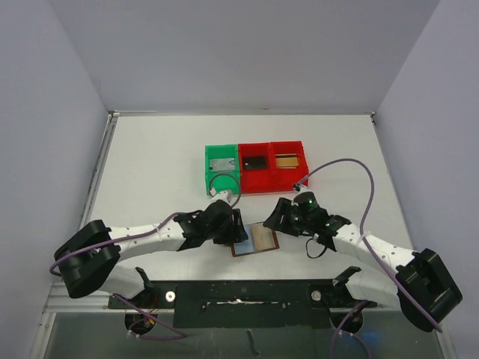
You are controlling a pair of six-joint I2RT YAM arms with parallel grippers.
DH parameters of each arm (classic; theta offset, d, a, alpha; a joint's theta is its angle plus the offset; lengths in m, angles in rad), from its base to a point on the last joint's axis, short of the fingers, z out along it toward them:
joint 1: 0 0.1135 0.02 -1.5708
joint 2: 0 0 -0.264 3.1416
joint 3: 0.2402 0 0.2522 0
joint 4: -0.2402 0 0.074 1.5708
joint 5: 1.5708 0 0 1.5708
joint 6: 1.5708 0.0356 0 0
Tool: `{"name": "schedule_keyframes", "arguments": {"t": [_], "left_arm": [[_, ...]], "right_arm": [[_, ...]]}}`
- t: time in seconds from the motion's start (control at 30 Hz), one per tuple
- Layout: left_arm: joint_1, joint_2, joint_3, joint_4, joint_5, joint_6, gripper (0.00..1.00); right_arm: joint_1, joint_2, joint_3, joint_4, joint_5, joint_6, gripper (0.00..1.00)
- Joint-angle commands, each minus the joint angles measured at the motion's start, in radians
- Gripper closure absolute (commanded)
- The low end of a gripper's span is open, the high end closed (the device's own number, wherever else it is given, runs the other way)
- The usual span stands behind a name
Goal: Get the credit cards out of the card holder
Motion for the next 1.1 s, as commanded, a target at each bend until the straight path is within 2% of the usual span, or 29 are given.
{"name": "schedule_keyframes", "arguments": {"t": [0.0, 0.17, 0.33, 0.57, 1.07], "left_arm": [[0.005, -0.073, -0.036, -0.057, -0.104, -0.032, 0.48], [0.010, -0.115, -0.101, -0.050, -0.107, -0.054, 0.48], [0.013, -0.140, -0.146, 0.038, -0.064, -0.066, 0.48], [0.013, -0.146, -0.159, 0.083, -0.053, -0.077, 0.50], [0.014, -0.101, -0.131, 0.073, -0.036, -0.048, 0.66]], "right_arm": [[0.056, 0.087, 0.070, 0.032, 0.070, 0.032, 0.50], [0.098, 0.161, 0.104, 0.022, 0.081, 0.031, 0.53], [0.116, 0.181, 0.116, -0.007, 0.102, 0.028, 0.57], [0.121, 0.209, 0.119, -0.020, 0.078, 0.010, 0.62], [0.150, 0.285, 0.157, -0.040, 0.069, -0.007, 0.73]]}}
